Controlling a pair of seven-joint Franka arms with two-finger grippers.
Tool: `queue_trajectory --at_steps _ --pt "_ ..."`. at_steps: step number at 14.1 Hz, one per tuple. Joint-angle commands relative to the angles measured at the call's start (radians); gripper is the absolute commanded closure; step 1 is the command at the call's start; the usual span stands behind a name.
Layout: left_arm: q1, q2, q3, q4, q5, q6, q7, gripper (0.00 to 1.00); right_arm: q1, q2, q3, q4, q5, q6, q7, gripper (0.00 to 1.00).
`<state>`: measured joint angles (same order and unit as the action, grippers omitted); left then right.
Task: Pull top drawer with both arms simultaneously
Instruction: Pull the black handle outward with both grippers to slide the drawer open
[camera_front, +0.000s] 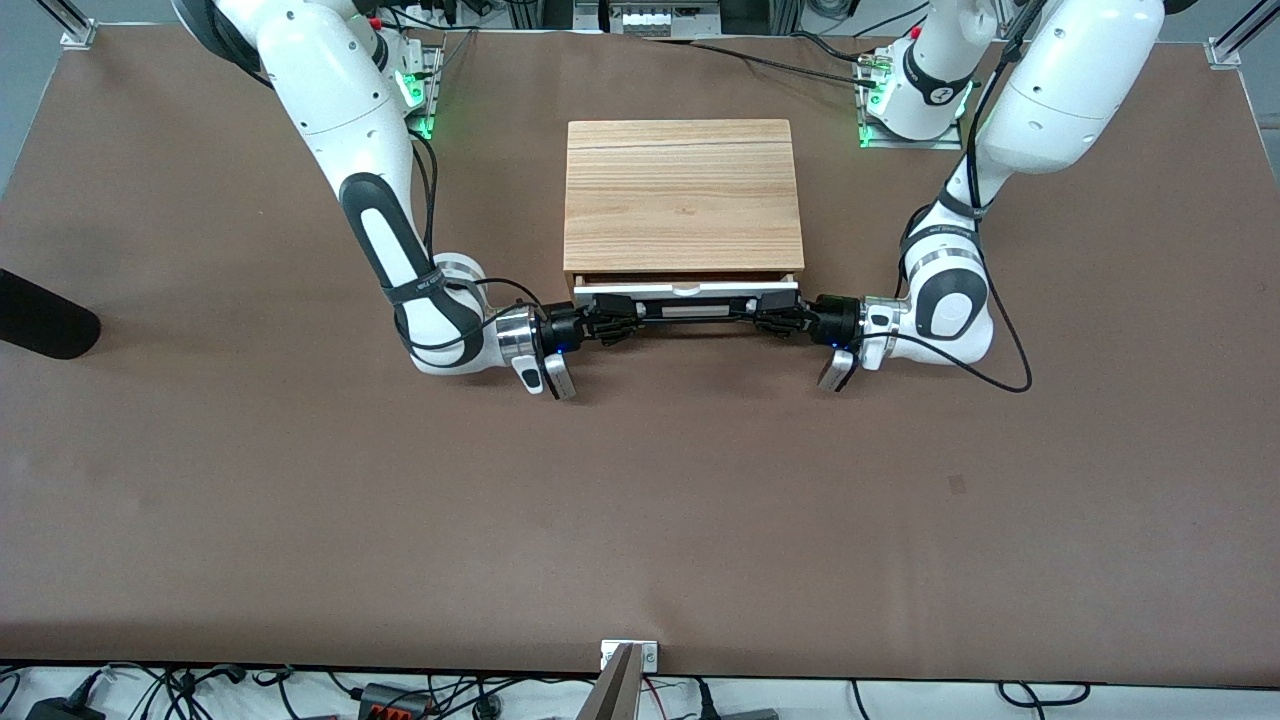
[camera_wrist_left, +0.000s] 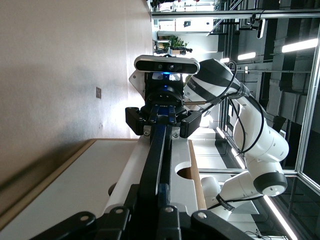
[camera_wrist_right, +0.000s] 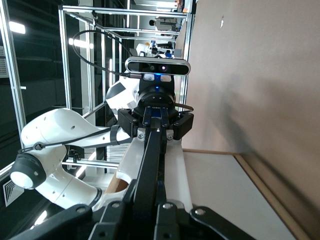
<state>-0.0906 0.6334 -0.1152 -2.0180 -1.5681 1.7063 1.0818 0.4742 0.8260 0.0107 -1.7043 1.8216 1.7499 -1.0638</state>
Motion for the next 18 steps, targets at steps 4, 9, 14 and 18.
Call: queue_trajectory --at_steps 4,9,14,18 --pt "0.025 0.084 -0.004 0.134 -0.004 -0.019 -0.045 0.87 -0.015 0.054 0.002 0.158 0.019 0.054 0.106 1.0" --pt "0.028 0.121 0.005 0.221 -0.001 -0.014 -0.112 0.87 -0.022 0.062 0.0 0.218 0.016 0.074 0.163 1.0" --pt "0.032 0.161 0.005 0.307 -0.001 -0.013 -0.192 0.87 -0.023 0.085 -0.012 0.27 0.015 0.08 0.163 0.89" --pt "0.026 0.196 0.005 0.346 -0.001 -0.011 -0.195 0.87 -0.025 0.085 -0.012 0.27 0.016 0.08 0.166 0.0"
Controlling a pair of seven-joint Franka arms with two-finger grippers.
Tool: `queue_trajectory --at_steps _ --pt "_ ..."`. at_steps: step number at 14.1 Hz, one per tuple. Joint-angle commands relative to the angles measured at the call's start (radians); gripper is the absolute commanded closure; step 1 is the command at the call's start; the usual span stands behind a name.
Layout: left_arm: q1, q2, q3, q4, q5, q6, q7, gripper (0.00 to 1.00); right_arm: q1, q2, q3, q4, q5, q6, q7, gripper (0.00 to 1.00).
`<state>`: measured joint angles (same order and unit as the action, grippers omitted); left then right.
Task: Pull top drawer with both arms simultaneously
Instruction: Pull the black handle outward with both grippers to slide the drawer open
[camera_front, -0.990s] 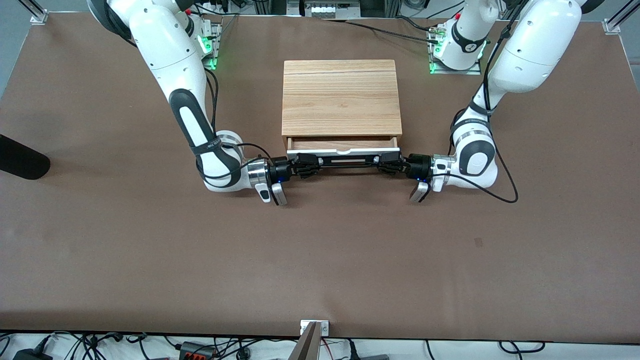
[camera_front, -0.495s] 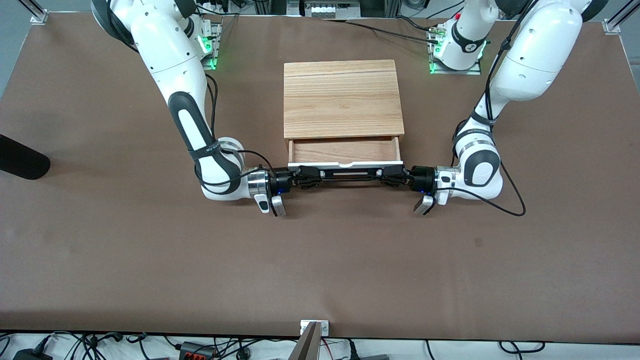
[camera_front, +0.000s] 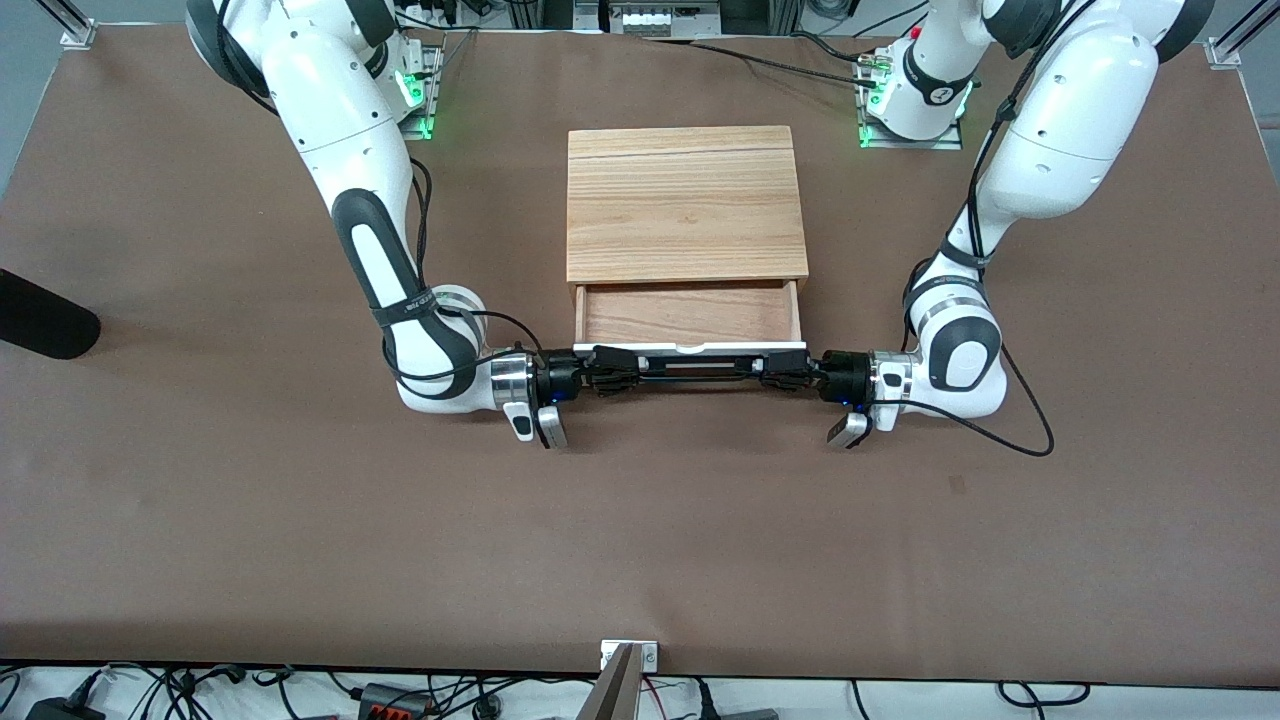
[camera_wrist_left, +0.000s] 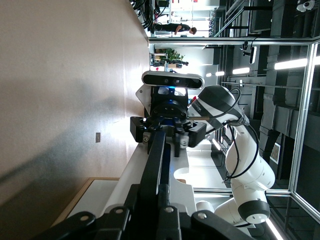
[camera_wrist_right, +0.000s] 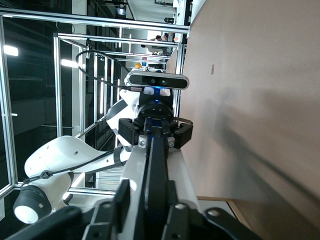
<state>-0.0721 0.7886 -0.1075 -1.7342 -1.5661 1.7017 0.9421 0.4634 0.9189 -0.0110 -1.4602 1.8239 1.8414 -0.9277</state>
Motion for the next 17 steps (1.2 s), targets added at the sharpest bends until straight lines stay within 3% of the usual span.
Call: queue_trajectory --at_steps 1,7,8,9,10,17 --pt "0.012 0.041 -0.003 0.071 0.0 -0.007 -0.057 0.87 -0.012 -0.008 0.009 0.026 0.015 -0.011 0.03 0.0" --pt "0.015 0.04 0.0 0.087 -0.002 -0.007 -0.057 0.86 -0.012 -0.008 0.009 0.026 0.014 -0.013 0.03 0.0" --pt "0.015 0.04 0.0 0.087 -0.002 -0.007 -0.057 0.8 -0.012 -0.008 0.009 0.024 0.014 -0.013 0.03 0.0" --pt "0.012 0.038 0.002 0.085 0.0 -0.005 -0.052 0.47 -0.012 -0.008 0.009 0.024 0.014 -0.013 0.03 0.0" --pt "0.012 0.035 0.002 0.082 0.009 -0.001 -0.043 0.02 -0.012 -0.008 0.009 0.024 0.014 -0.013 0.03 0.0" --pt "0.029 -0.037 0.006 0.076 0.055 0.019 -0.069 0.0 -0.012 -0.009 0.009 0.026 0.011 -0.011 0.032 0.0"
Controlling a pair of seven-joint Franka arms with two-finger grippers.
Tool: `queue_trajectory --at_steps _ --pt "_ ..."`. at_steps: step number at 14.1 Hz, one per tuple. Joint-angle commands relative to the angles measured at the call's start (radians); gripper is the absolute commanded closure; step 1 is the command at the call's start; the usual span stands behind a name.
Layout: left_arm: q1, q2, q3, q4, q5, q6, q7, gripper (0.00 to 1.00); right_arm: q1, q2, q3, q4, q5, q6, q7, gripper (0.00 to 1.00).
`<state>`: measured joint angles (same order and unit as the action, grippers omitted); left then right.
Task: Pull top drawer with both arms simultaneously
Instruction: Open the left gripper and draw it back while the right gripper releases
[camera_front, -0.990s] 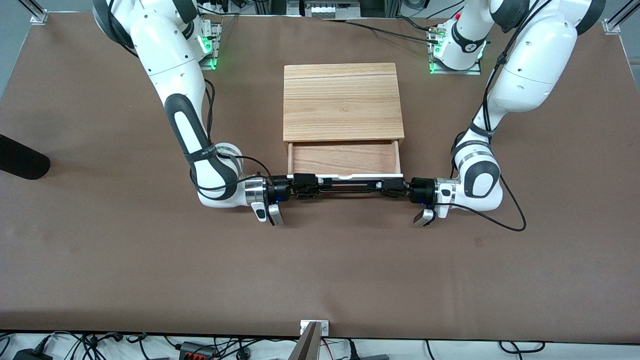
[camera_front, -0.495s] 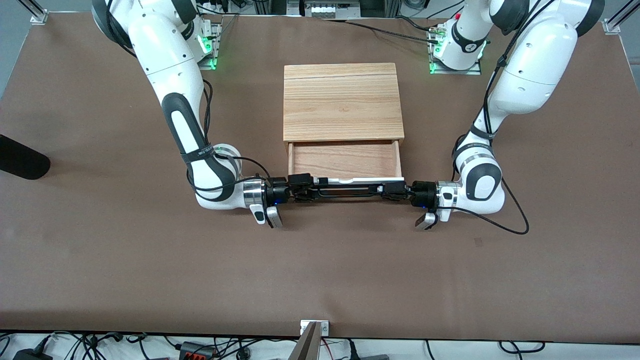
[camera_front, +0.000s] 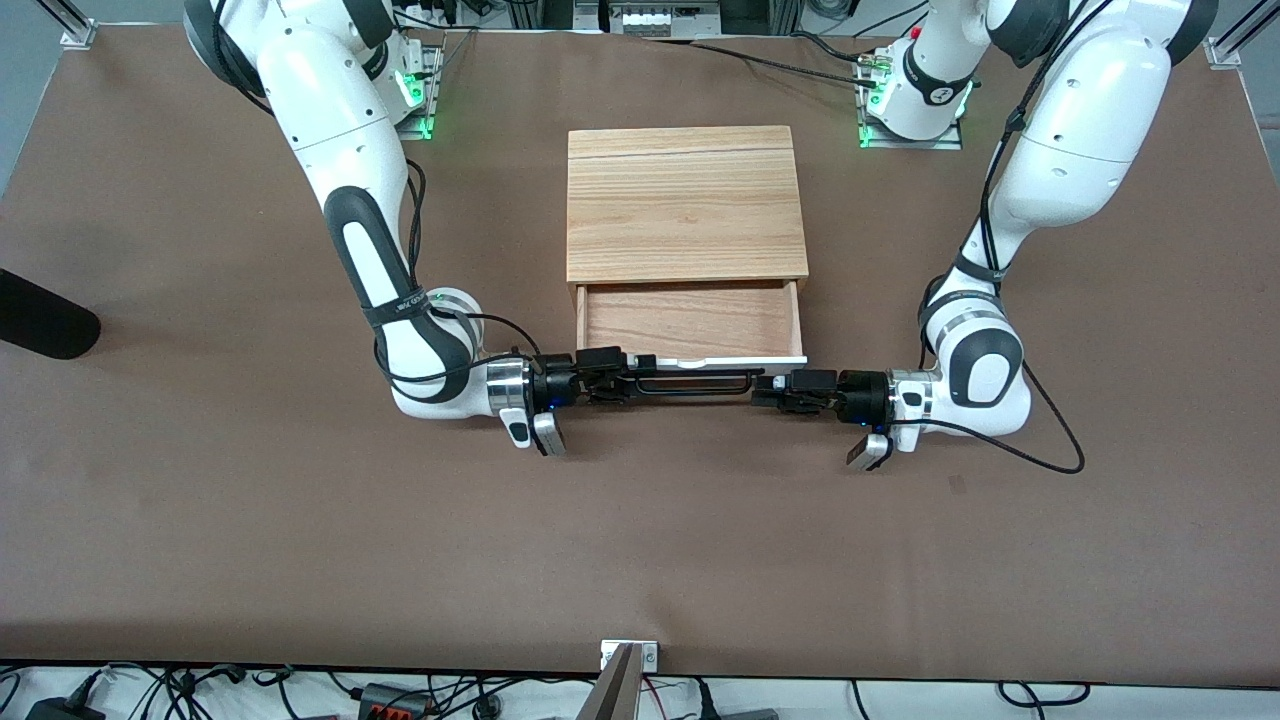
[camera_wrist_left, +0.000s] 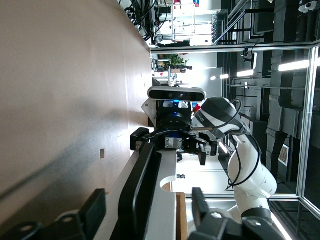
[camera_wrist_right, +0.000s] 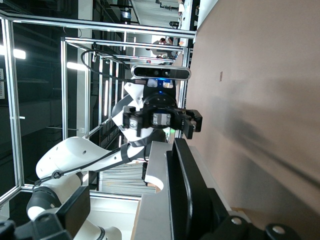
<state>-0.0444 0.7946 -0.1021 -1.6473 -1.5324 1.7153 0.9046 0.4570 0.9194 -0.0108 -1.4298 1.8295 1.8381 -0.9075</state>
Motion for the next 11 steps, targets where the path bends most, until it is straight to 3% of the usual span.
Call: queue_trajectory --at_steps 1,8,11 --pt "0.0 -0.06 0.004 -0.009 0.034 0.007 -0.067 0.0 -0.006 -0.011 0.008 -0.003 0.001 -0.008 0.012 0.0" --pt "0.052 -0.138 0.004 0.159 0.55 -0.052 -0.38 0.0 0.005 -0.02 -0.052 0.042 -0.117 -0.006 0.098 0.0" --pt "0.069 -0.173 0.007 0.208 0.787 -0.13 -0.437 0.0 0.006 -0.03 -0.086 0.11 -0.284 -0.006 0.237 0.0"
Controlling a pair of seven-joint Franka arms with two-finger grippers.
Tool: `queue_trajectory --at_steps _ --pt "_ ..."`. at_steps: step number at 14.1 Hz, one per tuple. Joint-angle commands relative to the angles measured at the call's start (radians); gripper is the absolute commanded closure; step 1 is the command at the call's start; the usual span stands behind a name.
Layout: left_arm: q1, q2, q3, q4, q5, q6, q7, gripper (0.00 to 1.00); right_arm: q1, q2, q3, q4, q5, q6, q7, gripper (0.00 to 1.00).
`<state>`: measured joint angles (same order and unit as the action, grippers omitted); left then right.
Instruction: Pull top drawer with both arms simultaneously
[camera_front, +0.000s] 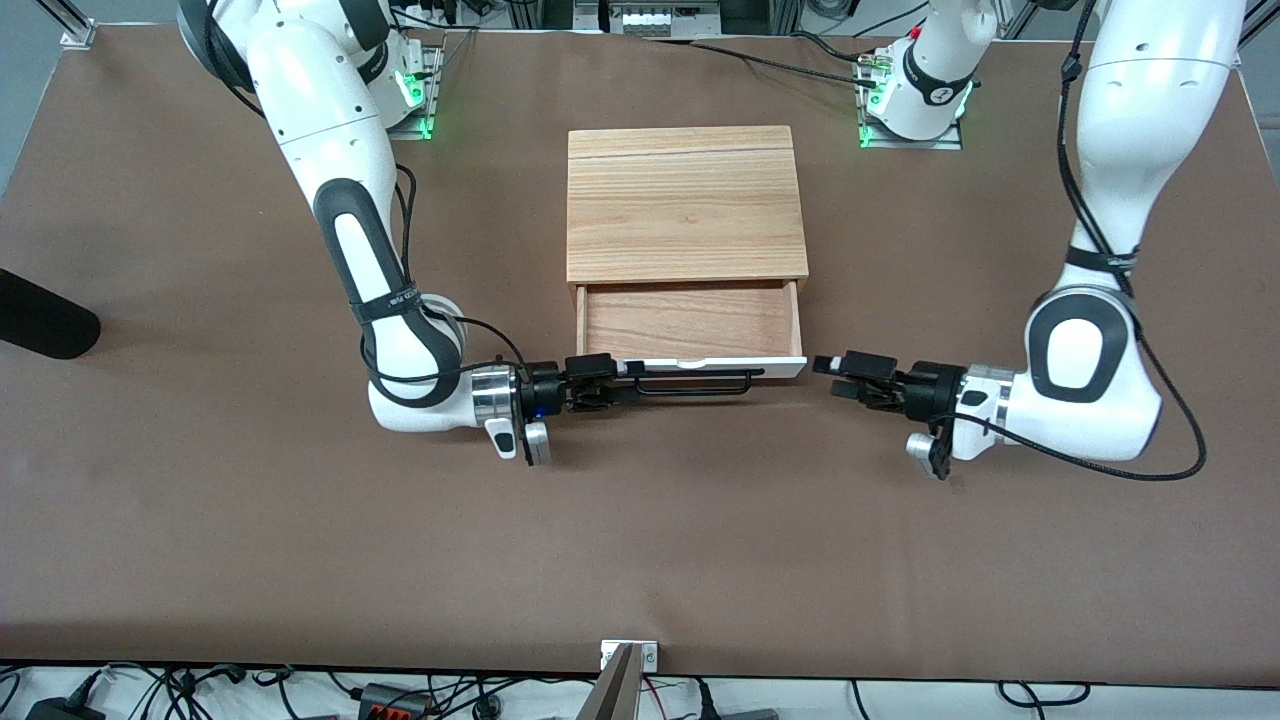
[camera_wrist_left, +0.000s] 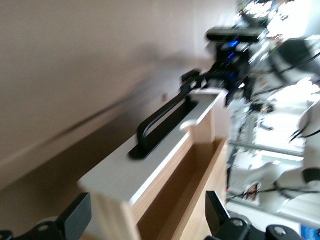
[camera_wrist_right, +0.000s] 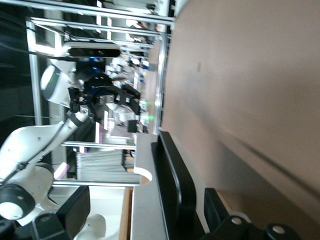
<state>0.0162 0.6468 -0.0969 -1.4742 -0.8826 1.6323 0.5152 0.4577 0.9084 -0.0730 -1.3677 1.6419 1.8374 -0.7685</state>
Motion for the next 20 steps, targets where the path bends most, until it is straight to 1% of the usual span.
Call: queue_trajectory --at_steps 1,3,4,6,8,10,11,12,14,15,16,17,18,19,20 --pt "0.011 -0.051 0.0 0.044 0.242 -0.074 -0.085 0.0 0.003 -0.02 -0.025 0.071 -0.161 -0.006 0.148 0.0" --pt "0.01 -0.102 -0.001 0.06 0.434 -0.155 -0.151 0.0 -0.001 -0.036 -0.03 0.107 -0.255 -0.006 0.253 0.0" --pt "0.01 -0.11 -0.009 0.083 0.505 -0.185 -0.168 0.0 0.001 -0.036 -0.046 0.125 -0.302 -0.007 0.312 0.0" --pt "0.005 -0.116 -0.01 0.121 0.6 -0.271 -0.198 0.0 0.007 -0.066 -0.085 0.153 -0.393 -0.017 0.411 0.0" --pt "0.005 -0.128 -0.017 0.176 0.707 -0.343 -0.198 0.0 -0.001 -0.11 -0.093 0.154 -0.549 -0.021 0.515 0.0" --pt "-0.002 -0.154 -0.017 0.205 0.761 -0.393 -0.199 0.0 -0.01 -0.175 -0.091 0.154 -0.719 -0.027 0.596 0.0" --pt "-0.005 -0.176 -0.018 0.23 0.799 -0.416 -0.201 0.0 -0.013 -0.199 -0.096 0.153 -0.804 -0.064 0.647 0.0" --pt "-0.018 -0.202 -0.018 0.264 0.854 -0.445 -0.202 0.0 -0.017 -0.224 -0.122 0.153 -0.885 -0.125 0.688 0.0" --pt "-0.05 -0.216 -0.018 0.342 0.947 -0.532 -0.202 0.0 -0.014 -0.281 -0.184 0.153 -0.999 -0.243 0.704 0.0" --pt "-0.058 -0.216 -0.012 0.397 0.961 -0.584 -0.202 0.0 -0.017 -0.31 -0.227 0.153 -1.046 -0.303 0.704 0.0" --pt "-0.082 -0.251 0.008 0.411 0.965 -0.588 -0.204 0.0 -0.014 -0.336 -0.267 0.153 -1.097 -0.361 0.703 0.0" --pt "-0.099 -0.292 0.028 0.372 0.964 -0.58 -0.219 0.0 -0.013 -0.35 -0.298 0.153 -1.14 -0.394 0.704 0.0" --pt "-0.099 -0.358 0.034 0.295 0.965 -0.53 -0.256 0.0 -0.007 -0.356 -0.329 0.153 -1.178 -0.402 0.704 0.0" --pt "-0.096 -0.431 0.045 0.188 0.961 -0.426 -0.302 0.0 -0.005 -0.379 -0.35 0.153 -1.207 -0.402 0.706 0.0" --pt "-0.084 -0.516 0.046 0.06 0.953 -0.273 -0.375 0.0 -0.002 -0.387 -0.37 0.154 -1.246 -0.396 0.709 0.0"
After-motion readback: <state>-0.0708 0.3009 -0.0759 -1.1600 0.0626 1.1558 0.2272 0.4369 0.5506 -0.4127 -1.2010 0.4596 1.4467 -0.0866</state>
